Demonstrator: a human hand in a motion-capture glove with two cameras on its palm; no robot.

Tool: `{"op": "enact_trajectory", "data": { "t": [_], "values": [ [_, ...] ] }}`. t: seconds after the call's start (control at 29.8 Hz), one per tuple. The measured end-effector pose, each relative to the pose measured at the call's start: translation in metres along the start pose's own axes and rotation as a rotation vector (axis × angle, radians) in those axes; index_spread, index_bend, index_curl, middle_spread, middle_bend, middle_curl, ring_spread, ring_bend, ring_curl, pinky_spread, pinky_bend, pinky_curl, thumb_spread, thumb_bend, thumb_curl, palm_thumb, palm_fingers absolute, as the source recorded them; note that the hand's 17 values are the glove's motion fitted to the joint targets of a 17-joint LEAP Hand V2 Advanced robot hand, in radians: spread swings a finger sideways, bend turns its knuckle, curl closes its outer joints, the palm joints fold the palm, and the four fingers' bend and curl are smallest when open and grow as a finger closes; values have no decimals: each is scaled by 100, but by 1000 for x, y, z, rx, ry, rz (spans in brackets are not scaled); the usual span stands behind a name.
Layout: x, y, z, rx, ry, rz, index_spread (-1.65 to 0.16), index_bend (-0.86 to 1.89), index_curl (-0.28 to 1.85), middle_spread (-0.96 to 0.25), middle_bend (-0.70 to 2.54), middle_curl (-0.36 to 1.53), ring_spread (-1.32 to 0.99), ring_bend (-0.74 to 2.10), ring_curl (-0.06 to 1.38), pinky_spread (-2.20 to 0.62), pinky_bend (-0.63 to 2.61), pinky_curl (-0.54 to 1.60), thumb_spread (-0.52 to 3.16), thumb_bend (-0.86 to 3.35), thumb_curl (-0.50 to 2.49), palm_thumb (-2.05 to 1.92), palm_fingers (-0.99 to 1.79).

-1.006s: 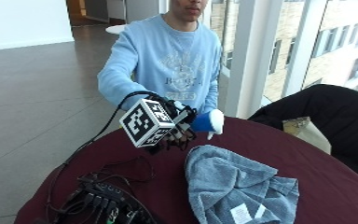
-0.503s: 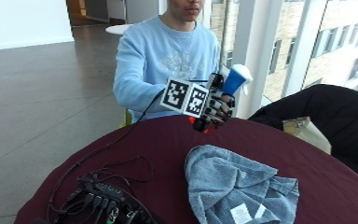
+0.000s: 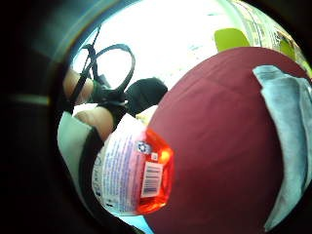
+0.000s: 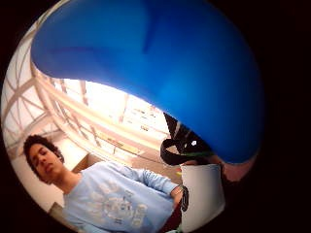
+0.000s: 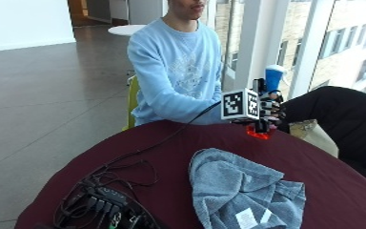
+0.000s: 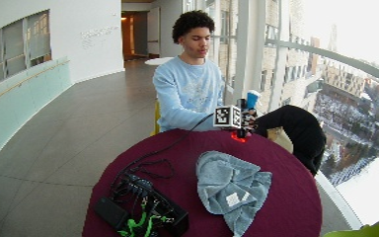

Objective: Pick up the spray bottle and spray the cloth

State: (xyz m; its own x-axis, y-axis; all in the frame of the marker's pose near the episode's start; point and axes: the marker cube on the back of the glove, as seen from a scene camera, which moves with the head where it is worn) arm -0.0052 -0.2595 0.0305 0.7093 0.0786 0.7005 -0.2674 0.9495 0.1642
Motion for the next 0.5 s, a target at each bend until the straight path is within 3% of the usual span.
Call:
{"op": "enact_trajectory", "data": {
  "t": [0.27, 0.5],
  "values": [
    [15, -3, 41, 65, -60, -2, -21, 10, 25, -8, 33, 48, -2, 52, 40, 12, 25, 36, 93, -2, 58, 86, 105],
    [16, -1, 48, 30, -76, -6, -22, 10, 25, -8, 33, 48, -3, 51, 39, 11, 22, 36, 94, -2, 58, 85, 105]
  ]
}}
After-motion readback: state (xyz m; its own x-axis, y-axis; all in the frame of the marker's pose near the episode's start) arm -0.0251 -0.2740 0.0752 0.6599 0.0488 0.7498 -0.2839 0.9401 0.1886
